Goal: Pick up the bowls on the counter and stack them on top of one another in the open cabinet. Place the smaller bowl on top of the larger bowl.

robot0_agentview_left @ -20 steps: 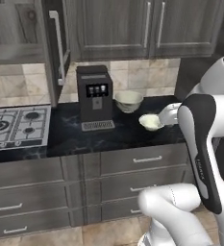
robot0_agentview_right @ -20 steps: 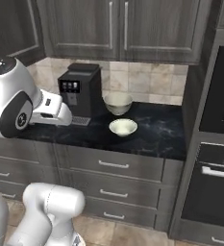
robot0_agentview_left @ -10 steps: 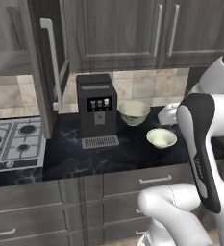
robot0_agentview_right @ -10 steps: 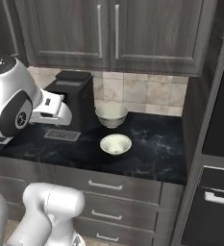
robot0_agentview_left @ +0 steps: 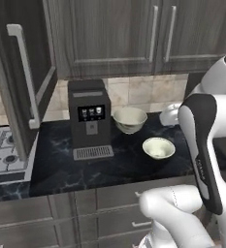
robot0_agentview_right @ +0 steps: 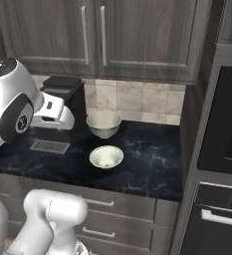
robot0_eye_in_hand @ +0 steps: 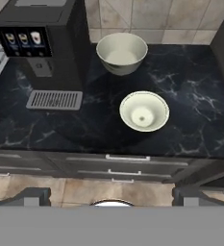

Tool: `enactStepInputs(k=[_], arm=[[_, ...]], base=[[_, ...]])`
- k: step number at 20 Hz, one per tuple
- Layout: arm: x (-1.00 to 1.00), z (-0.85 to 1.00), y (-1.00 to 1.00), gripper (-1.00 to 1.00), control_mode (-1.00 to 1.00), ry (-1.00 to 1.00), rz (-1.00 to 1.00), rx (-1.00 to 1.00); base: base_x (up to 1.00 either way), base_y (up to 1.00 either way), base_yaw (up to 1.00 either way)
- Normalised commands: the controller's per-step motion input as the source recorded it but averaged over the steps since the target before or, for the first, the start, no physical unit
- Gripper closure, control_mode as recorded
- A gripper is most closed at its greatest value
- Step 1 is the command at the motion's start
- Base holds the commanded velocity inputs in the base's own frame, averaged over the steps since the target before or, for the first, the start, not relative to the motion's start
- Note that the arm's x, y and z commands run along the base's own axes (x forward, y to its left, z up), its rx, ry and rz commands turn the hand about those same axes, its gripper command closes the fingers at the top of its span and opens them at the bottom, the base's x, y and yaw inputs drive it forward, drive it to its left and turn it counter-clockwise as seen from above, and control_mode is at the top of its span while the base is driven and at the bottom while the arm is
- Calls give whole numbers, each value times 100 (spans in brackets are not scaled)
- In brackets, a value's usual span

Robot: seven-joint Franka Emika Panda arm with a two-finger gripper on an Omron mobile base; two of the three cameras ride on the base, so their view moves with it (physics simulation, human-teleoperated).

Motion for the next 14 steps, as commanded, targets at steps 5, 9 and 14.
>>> enactStepInputs(k=[5, 9, 14], arm=[[0, 0, 0, -100, 100, 0, 0, 0], [0, 0, 0, -100, 100, 0, 0, 0], [0, 0, 0, -100, 100, 0, 0, 0]], base=[[61, -26, 0], [62, -21, 0], [62, -18, 1]])
